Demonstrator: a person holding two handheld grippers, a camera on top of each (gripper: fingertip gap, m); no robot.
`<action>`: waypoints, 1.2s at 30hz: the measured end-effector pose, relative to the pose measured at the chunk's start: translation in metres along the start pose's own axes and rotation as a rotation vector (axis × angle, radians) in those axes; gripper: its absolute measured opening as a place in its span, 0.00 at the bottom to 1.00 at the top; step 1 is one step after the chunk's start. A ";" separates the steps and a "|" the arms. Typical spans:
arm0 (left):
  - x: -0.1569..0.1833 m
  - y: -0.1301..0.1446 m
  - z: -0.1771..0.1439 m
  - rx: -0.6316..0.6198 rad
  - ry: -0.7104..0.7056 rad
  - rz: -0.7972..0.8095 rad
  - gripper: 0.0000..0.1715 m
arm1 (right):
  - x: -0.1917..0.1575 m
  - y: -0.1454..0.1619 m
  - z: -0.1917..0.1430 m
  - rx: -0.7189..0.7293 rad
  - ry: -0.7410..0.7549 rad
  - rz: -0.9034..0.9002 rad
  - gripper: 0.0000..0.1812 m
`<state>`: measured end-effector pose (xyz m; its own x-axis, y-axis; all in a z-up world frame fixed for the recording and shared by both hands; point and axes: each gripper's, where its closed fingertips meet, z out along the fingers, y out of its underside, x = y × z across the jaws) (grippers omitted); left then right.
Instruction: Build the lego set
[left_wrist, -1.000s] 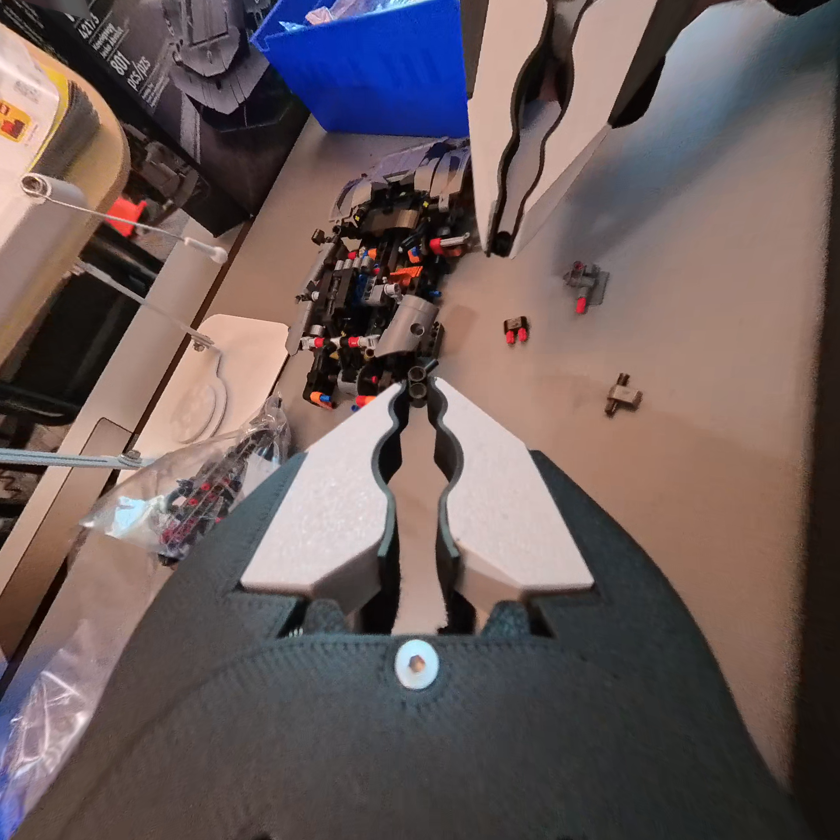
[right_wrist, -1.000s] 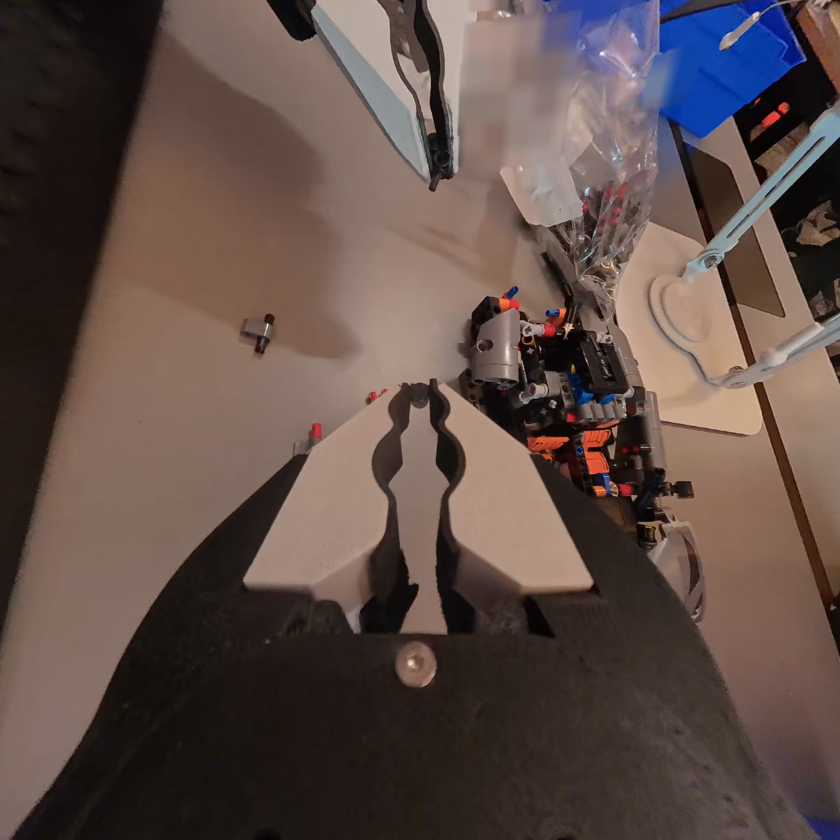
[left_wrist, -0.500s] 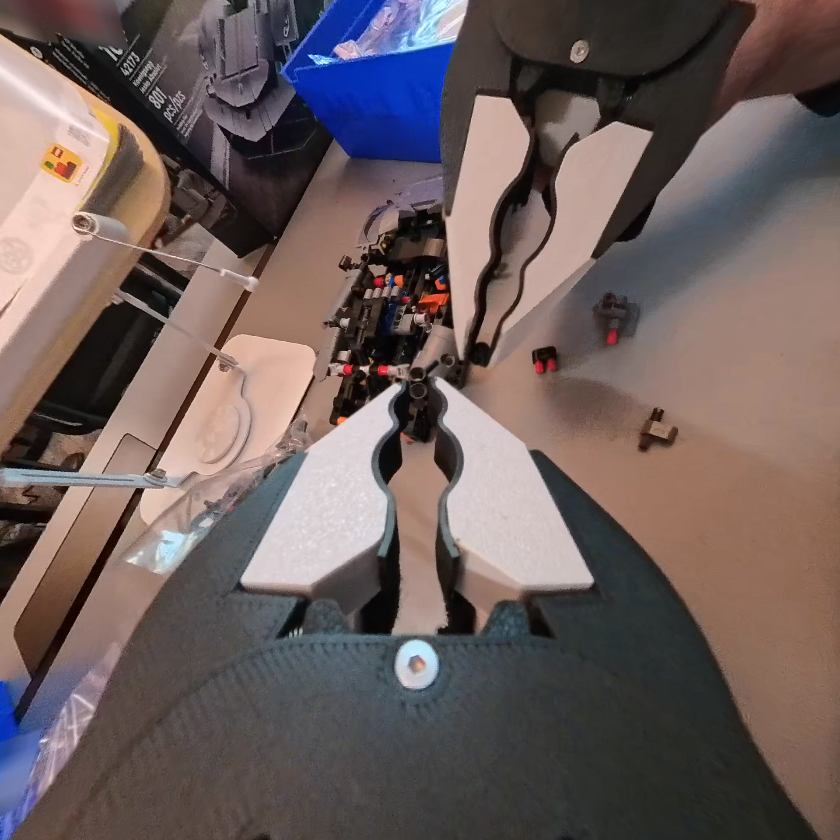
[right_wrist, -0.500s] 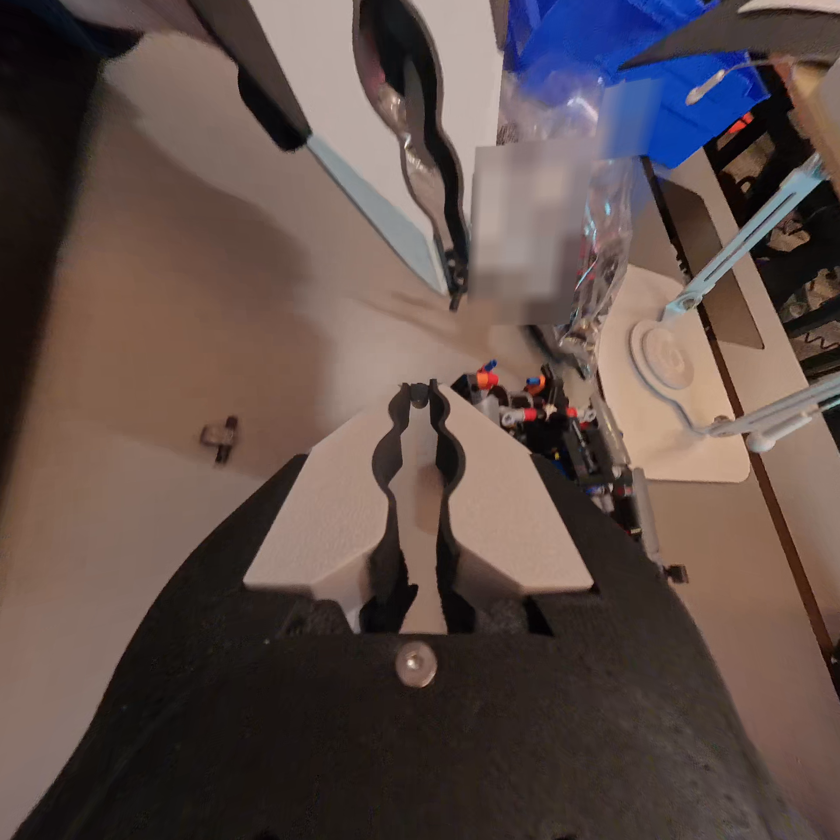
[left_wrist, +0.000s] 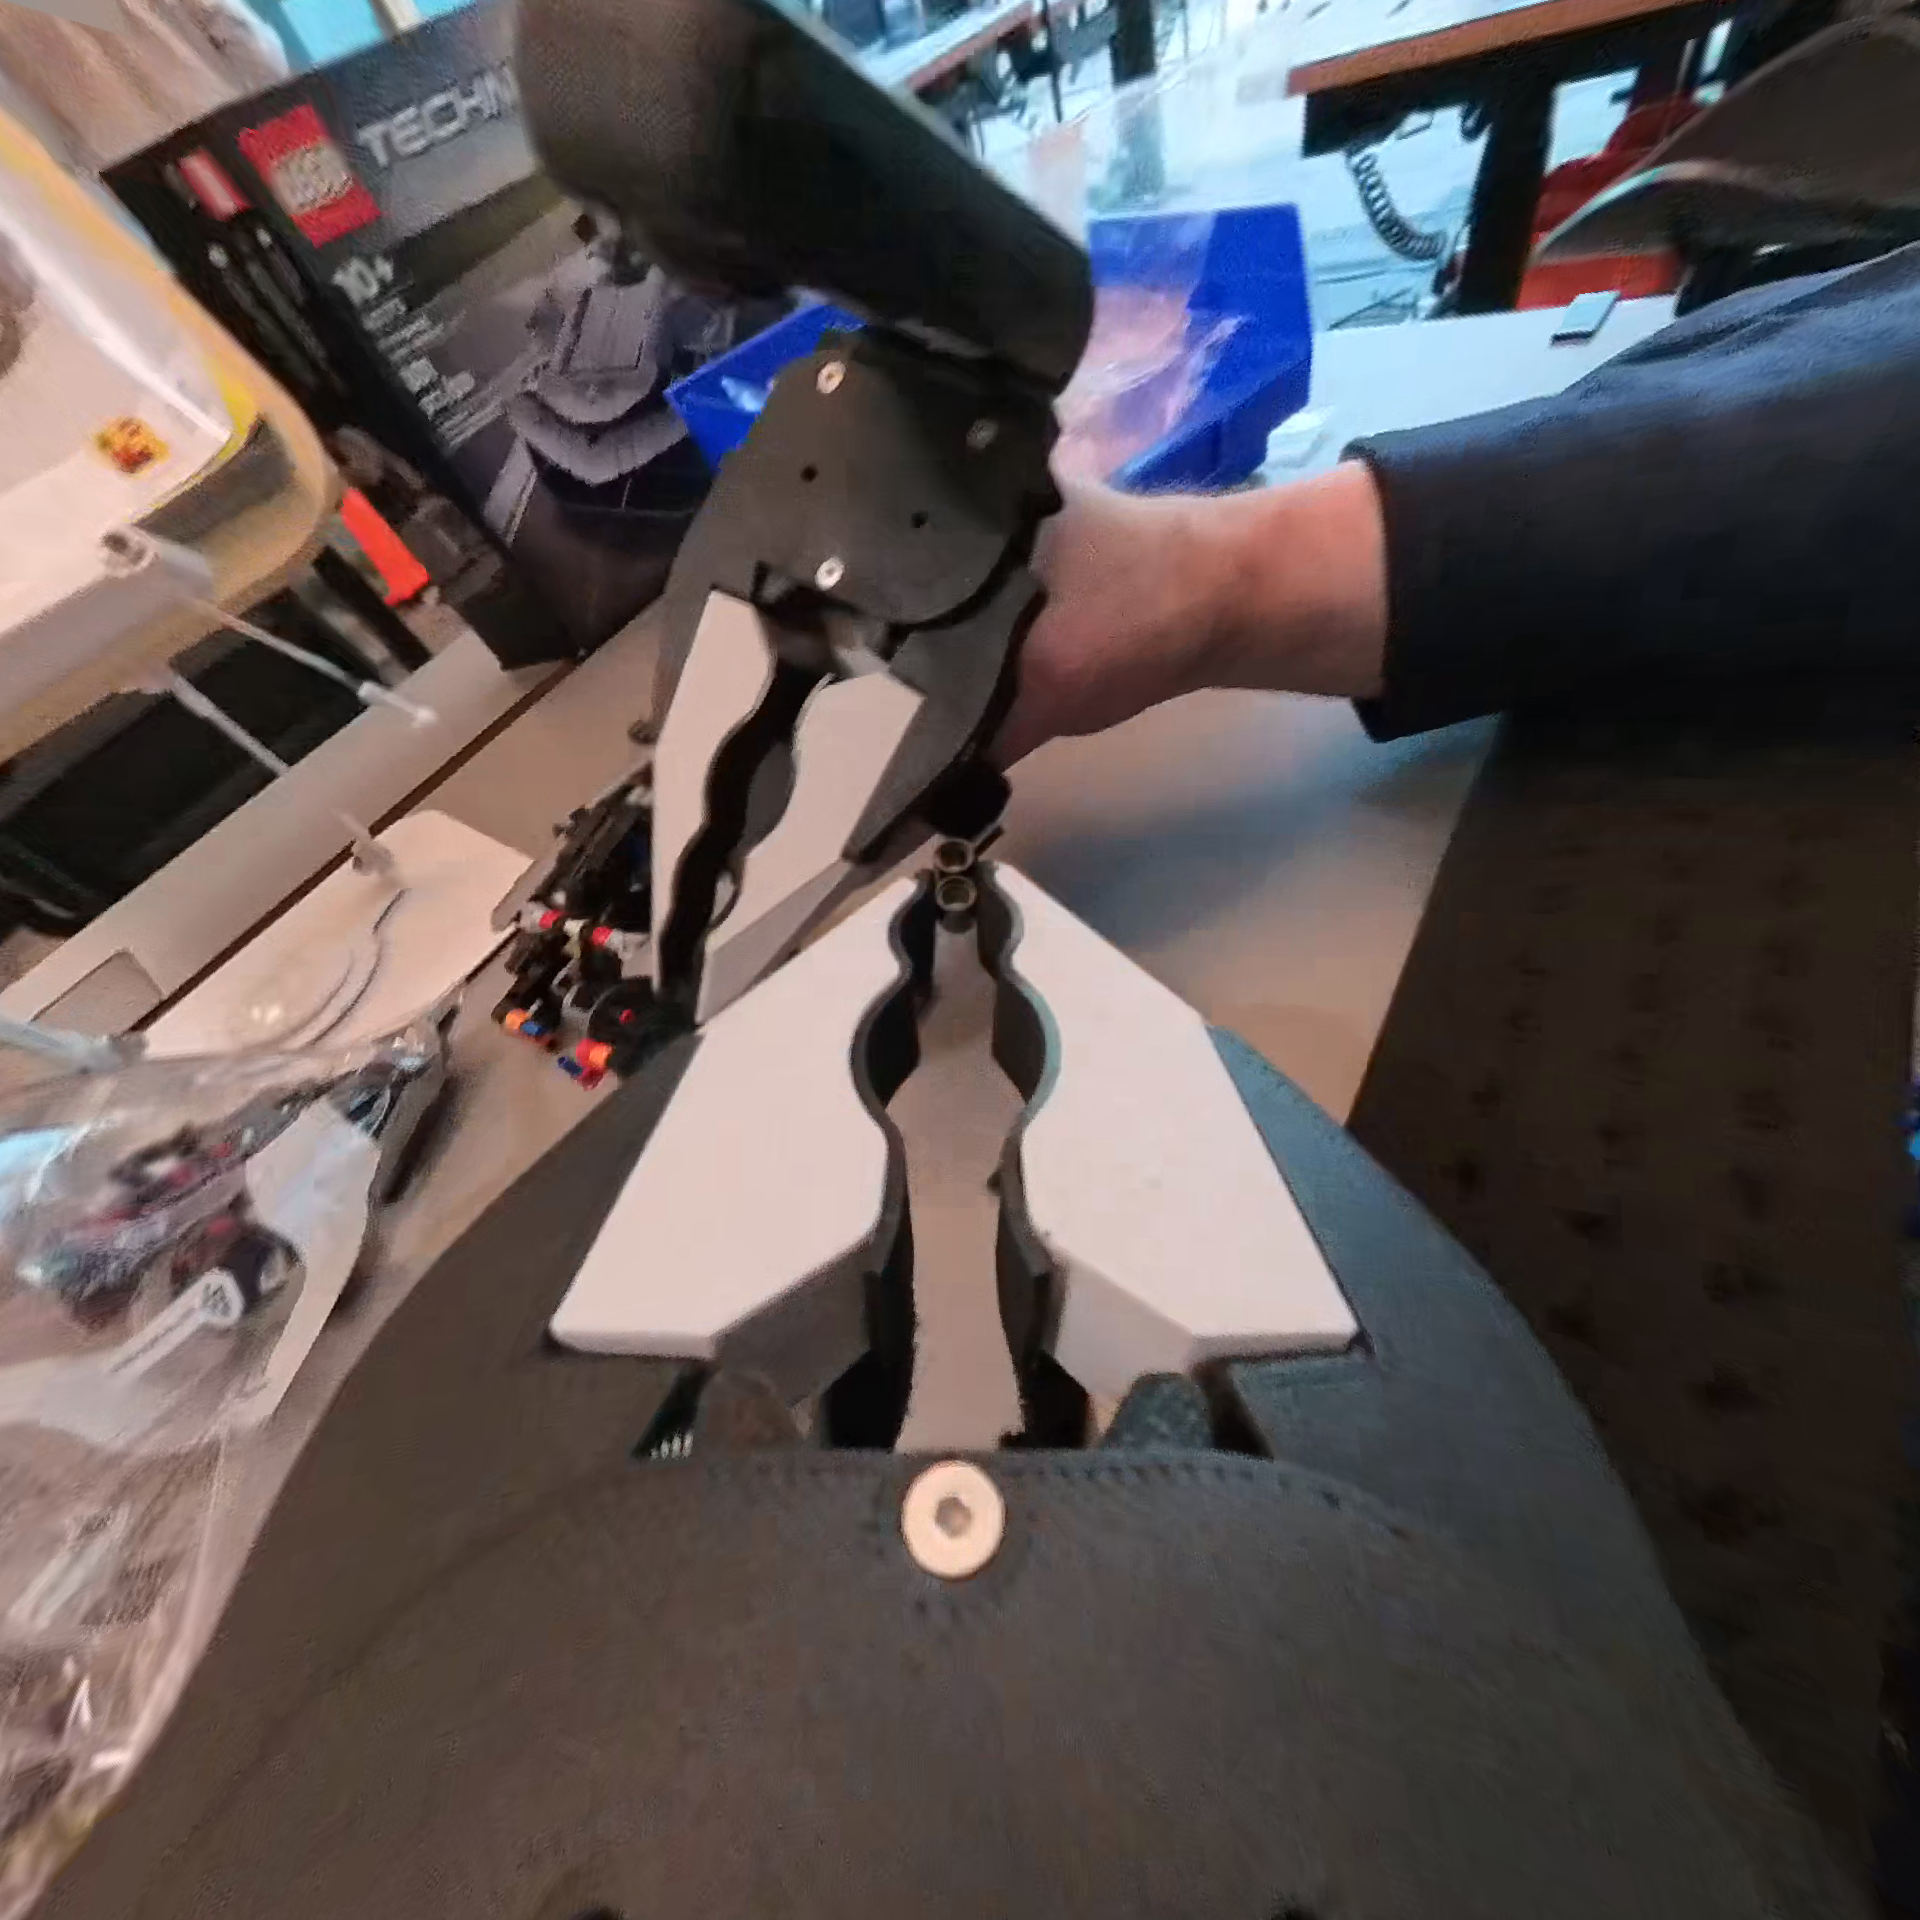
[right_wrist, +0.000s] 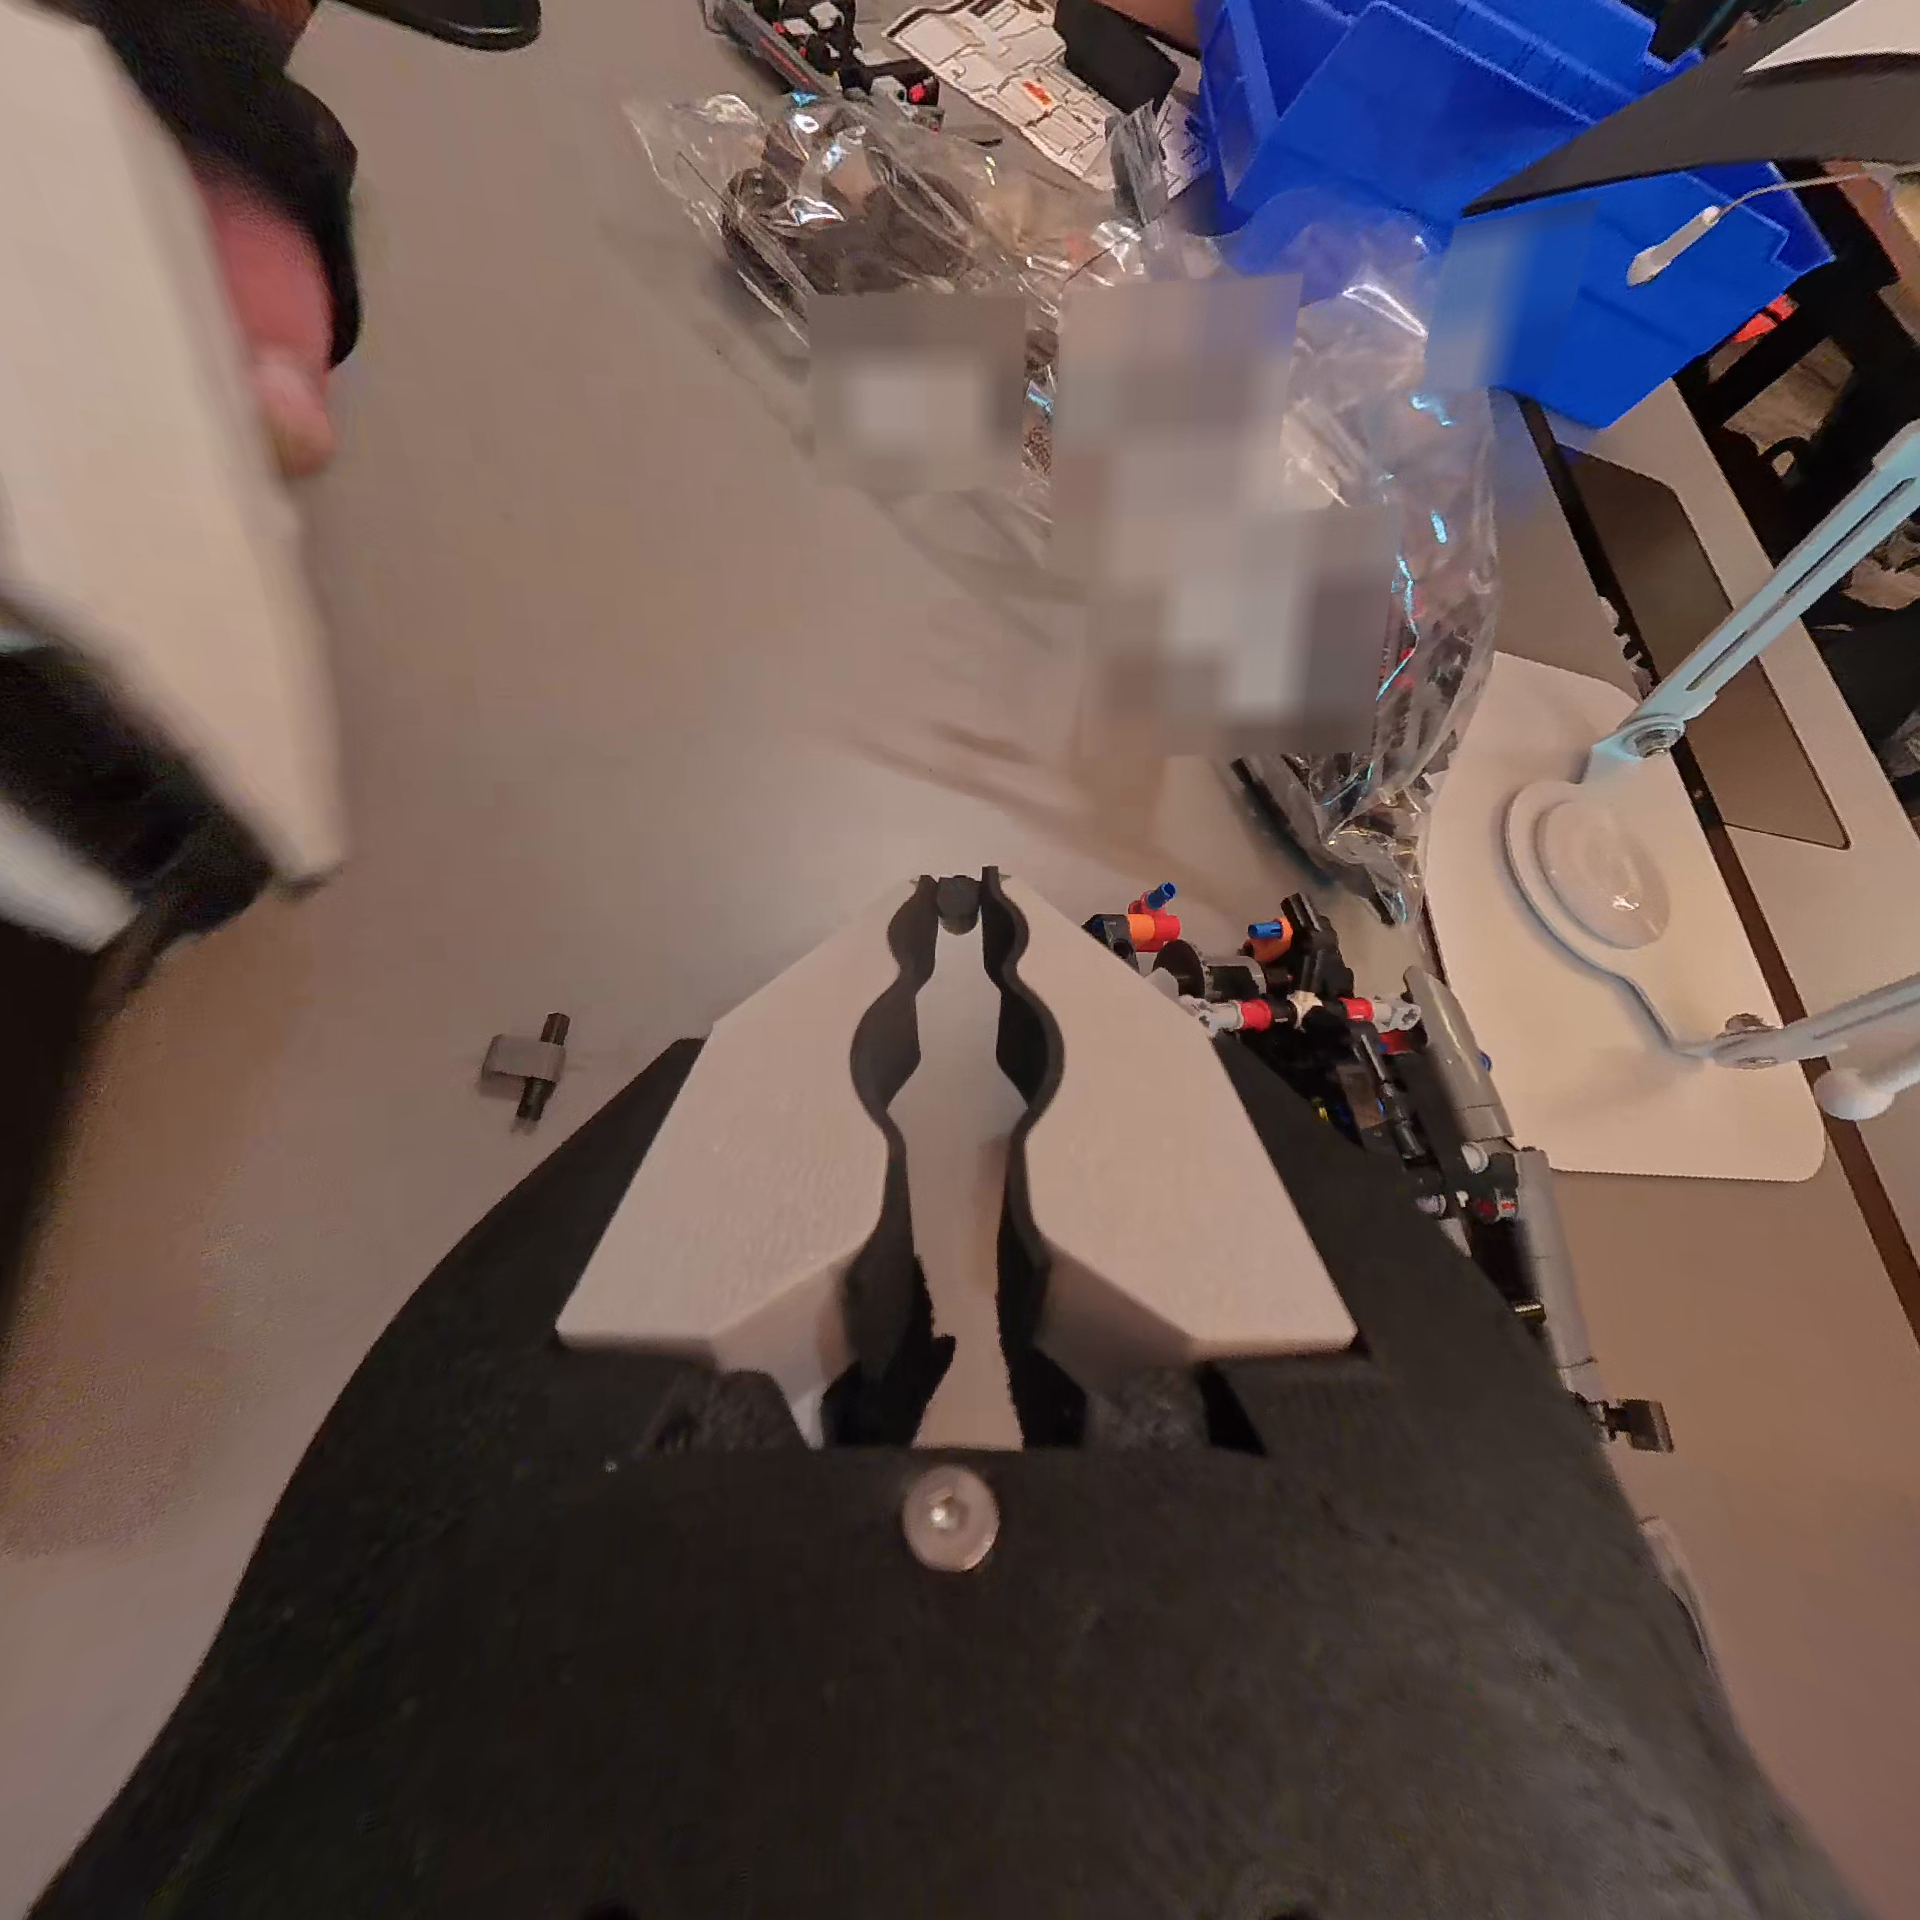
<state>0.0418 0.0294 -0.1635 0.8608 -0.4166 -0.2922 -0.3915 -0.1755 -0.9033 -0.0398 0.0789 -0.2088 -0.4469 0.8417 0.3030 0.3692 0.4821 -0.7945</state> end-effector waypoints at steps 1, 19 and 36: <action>0.007 -0.008 0.004 0.013 0.010 0.032 0.03 | 0.000 -0.001 -0.001 0.002 0.002 0.000 0.03; -0.048 -0.054 0.028 0.105 -0.023 0.075 0.02 | 0.027 0.004 -0.005 -0.026 0.020 0.127 0.03; -0.127 0.005 -0.058 0.048 -0.239 0.165 0.02 | 0.014 -0.002 -0.011 0.022 0.014 0.050 0.03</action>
<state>-0.0888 0.0293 -0.1129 0.8411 -0.2130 -0.4971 -0.5218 -0.0780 -0.8495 -0.0381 0.0921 -0.1972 -0.4166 0.8681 0.2698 0.3730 0.4339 -0.8202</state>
